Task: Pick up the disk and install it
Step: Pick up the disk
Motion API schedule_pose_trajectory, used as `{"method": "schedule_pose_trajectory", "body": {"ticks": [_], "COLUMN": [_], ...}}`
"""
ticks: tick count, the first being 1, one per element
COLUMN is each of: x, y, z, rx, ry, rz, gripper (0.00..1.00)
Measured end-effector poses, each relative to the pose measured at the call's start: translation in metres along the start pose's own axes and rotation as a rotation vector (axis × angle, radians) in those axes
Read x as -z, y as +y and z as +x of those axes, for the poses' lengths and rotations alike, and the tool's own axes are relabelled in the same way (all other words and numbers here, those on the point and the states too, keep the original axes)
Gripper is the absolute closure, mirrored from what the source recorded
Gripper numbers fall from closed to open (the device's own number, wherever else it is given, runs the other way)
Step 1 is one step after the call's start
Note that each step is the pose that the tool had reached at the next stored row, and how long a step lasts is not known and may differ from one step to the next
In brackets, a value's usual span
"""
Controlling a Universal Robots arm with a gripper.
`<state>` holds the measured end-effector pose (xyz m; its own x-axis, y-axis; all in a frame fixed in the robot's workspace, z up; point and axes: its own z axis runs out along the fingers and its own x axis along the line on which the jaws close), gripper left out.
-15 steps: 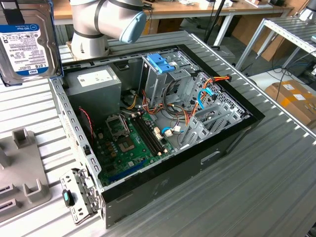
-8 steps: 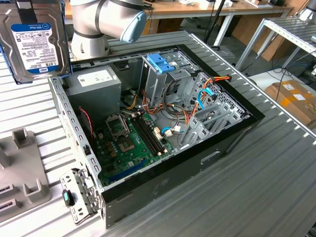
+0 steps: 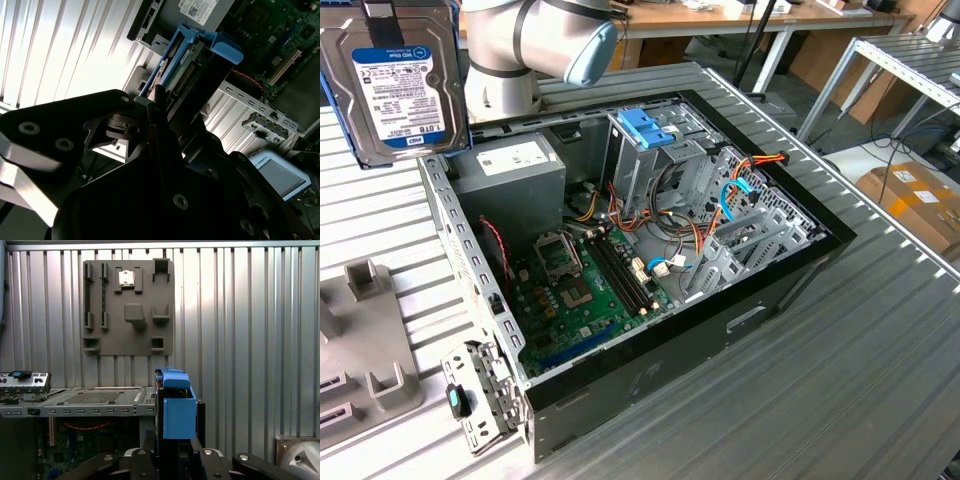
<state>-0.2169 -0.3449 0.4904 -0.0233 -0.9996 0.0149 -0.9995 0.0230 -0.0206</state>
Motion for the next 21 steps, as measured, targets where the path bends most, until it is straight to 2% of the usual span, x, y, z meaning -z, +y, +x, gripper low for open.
{"method": "schedule_pose_trajectory", "body": {"ticks": [2,6,21], "x": [0.0,-0.0002,-0.0005], "y": [-0.0016,-0.0093,-0.0199], "z": [-0.0001,-0.0002,-0.0005], "rx": [0.0,0.0,0.0], "ry": [0.0,0.0,0.0], "rz": [0.0,0.0,0.0], "gripper": [0.65,0.65,0.65]}}
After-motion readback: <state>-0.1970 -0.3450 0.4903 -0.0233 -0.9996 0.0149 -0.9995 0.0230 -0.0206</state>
